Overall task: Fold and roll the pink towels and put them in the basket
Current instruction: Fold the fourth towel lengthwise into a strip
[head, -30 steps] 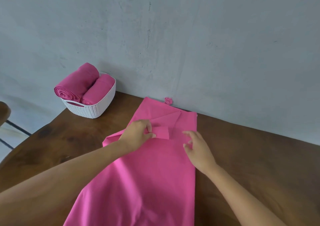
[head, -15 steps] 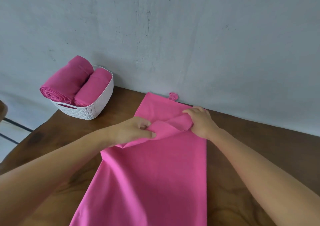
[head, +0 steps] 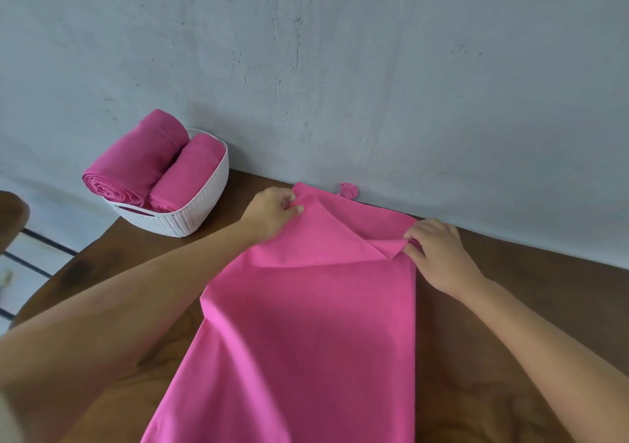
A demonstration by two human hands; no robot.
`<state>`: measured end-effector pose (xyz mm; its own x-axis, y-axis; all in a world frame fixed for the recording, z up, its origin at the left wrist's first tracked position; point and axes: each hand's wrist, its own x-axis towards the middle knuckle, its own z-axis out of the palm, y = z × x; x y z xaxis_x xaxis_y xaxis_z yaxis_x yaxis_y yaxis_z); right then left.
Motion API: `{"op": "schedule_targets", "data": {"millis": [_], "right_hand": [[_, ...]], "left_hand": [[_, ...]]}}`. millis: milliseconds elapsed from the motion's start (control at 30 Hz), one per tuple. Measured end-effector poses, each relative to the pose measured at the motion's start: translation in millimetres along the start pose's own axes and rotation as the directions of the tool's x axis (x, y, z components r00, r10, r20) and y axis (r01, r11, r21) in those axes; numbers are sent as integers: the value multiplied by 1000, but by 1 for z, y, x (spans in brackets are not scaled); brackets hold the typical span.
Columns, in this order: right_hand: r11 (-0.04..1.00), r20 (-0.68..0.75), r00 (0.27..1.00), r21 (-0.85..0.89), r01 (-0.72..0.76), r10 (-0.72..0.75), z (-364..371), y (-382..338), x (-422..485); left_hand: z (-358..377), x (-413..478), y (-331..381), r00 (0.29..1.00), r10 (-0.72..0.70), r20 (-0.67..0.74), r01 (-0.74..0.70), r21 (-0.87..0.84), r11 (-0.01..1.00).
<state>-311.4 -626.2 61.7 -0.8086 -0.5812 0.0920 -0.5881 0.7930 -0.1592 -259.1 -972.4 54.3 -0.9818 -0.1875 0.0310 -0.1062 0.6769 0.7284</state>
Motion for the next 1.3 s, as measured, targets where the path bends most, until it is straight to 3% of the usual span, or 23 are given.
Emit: {"op": "schedule_targets", "data": {"millis": [167, 267, 400, 633, 867, 1100, 1300], "right_hand": [[1000, -15, 1000, 2, -8, 8, 1, -2, -12], [1000, -8, 1000, -7, -8, 8, 4, -3, -17], [1000, 19, 1000, 11, -24, 24, 8, -4, -24], [999, 79, 997, -43, -13, 16, 11, 0, -31], [988, -21, 1000, -153, 9, -12, 8, 11, -23], [991, 10, 991, -18, -135, 135, -11, 21, -11], [983, 34, 982, -4, -184, 184, -35, 9, -30]], "left_hand": [[24, 18, -13, 992, -23, -128, 24, 12, 1000], [28, 31, -17, 976, -116, -182, 106, -63, 992], [29, 47, -21, 967, -204, -151, 188, -110, 976], [27, 68, -23, 980, -174, -93, 173, -25, 985], [22, 70, -23, 978, -188, -87, 184, -49, 982], [-3, 47, -10, 977, -175, -125, 143, -228, 963], [-28, 1, -9, 989, -113, -92, 86, -252, 964]]}}
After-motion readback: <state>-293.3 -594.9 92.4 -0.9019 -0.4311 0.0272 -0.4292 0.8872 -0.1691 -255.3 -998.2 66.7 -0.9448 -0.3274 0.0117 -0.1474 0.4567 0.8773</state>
